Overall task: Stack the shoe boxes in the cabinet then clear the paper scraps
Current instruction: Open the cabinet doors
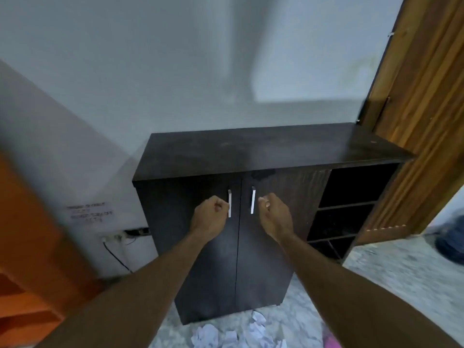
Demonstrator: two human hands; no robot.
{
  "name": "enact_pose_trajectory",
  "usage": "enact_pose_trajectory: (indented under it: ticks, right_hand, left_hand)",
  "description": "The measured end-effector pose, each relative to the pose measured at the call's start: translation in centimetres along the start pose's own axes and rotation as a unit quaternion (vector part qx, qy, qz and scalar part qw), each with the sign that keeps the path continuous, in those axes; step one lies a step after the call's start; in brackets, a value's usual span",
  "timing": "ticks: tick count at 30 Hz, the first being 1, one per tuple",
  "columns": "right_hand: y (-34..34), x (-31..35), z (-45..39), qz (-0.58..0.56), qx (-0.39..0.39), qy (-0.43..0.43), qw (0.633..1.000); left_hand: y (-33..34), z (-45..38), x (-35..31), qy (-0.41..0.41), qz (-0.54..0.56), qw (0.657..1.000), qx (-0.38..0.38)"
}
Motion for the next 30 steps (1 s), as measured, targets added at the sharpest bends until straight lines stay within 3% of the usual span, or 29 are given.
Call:
enact_pose_trajectory:
  ticks: [7,10,14,17,30]
  right_hand:
    - [3.9,-3.3,-5.9,-0.024,-0.007,0.106,0.994]
    - [5.1,-4.0,-7.9,-0.019,0.024,0.125,0.992]
    - [6.5,-5.7,-10.2,-0.058,0.062,0.149,0.985]
    - [7.1,-6.8,-11.1,-0.095,0.064,0.153,0.982]
    - [6.5,-6.8,-11.9,-0.074,0.123,0.141,0.98]
  left_hand:
    - [4.5,-7.0,1.3,-0.097,0.062,0.993,0.024]
    - [6.2,-8.6,1.3,-0.133,0.042,0.99,0.035]
    - [7.5,-9.7,1.4,-0.158,0.067,0.985,-0.005]
    - [8.0,-9.4,1.9,-0.176,0.095,0.98,-0.023]
    - [7.9,-1.0,1.3,-0.216,0.068,0.967,-0.114]
Point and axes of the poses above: each hand's wrist, its own z-axis away from the middle knuckle, its own y-axis out of the palm, x = y × z, the point moved 5 cm from there along -z, towards the middle knuckle, and after that the axes turned 13 degrees about -z, right-handed, at the moved point
